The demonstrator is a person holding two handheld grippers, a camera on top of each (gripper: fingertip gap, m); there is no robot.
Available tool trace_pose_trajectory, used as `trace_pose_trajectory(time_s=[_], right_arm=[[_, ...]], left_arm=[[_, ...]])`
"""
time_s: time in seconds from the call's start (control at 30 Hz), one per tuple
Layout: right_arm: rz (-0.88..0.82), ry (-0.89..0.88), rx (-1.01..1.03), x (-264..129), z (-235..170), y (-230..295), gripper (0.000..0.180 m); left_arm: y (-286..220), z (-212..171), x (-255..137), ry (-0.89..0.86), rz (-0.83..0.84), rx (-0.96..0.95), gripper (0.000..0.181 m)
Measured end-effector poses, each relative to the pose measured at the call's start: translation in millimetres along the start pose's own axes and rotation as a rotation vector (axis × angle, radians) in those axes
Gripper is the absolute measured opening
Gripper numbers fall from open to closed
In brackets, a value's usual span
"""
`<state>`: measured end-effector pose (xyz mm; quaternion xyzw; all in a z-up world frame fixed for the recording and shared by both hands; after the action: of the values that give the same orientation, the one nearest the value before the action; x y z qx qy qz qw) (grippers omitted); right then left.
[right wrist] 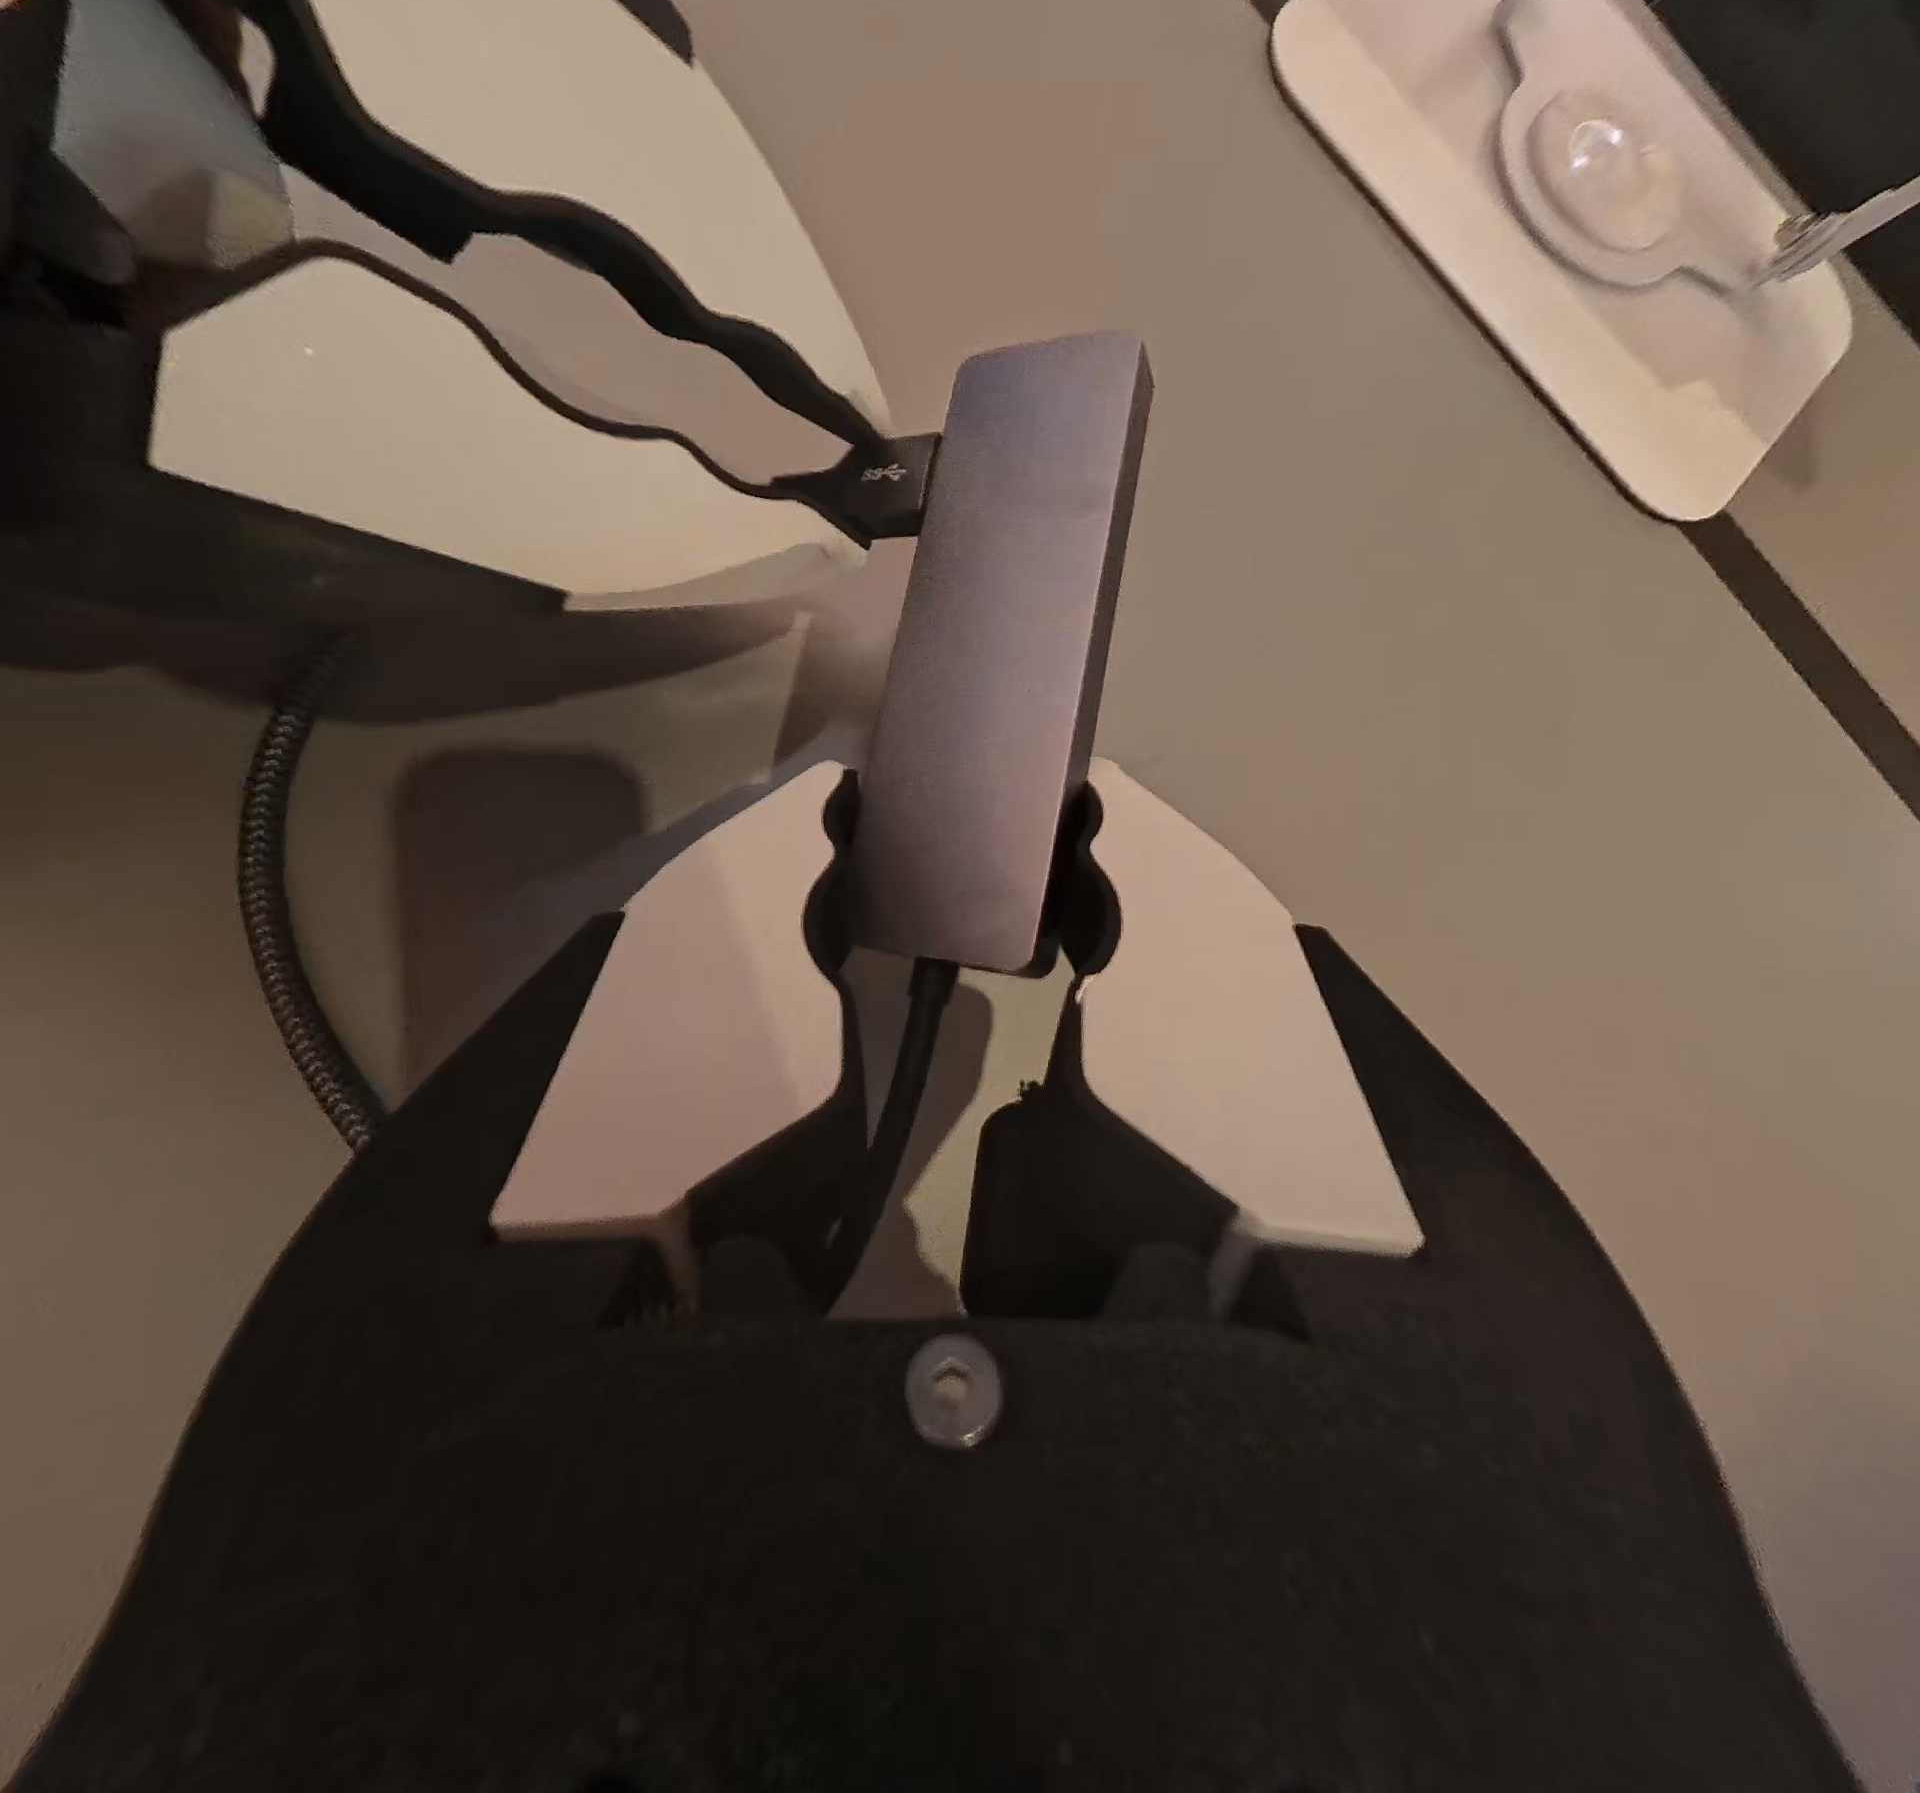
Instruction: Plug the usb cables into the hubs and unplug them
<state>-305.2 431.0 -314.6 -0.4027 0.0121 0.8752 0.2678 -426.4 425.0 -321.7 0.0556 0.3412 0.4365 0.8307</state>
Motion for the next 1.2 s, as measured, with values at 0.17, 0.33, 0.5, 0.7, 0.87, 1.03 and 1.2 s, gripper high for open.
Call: trace_pose_trajectory(time_s=[0.17,0.33,0.5,0.7,0.87,1.03,1.2], right_arm=[[0.044,-0.094,0.037,-9,0,-7,0.037],[0.133,-0.121,0.082,-12,-5,-11,0.04],[0.245,-0.159,0.174,-16,-7,-19,0.057],[0.66,-0.234,0.456,-22,-16,-54,0.063],[1.141,-0.179,0.646,-13,-7,-63,0.054],[1.361,-0.102,0.699,4,2,-46,0.012],[1.369,-0.069,0.742,11,-1,-46,0.012]], left_arm=[[4,7,-10,-0.09,0.01,-0.045,0.015],[3,9,-14,-0.116,-0.004,-0.056,0.015],[2,5,-12,-0.103,-0.009,-0.045,0.014],[3,11,-26,-0.221,-0.049,-0.028,0.014],[-3,21,-35,-0.298,-0.085,0.007,0.014],[-4,23,-36,-0.307,-0.114,0.002,0.014],[2,18,-35,-0.268,-0.165,-0.052,0.02]])
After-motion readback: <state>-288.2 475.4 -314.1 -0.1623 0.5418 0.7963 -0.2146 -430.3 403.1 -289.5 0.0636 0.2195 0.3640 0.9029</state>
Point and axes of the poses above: each gripper's, where its closed fingertips meet, x out along the fingers, z out of its top, y = z × x across the jaws, the point moved 8 cm from there along -x, back along the fingers, and after that the axes turned 3 degrees about z, right-handed, at the moved point
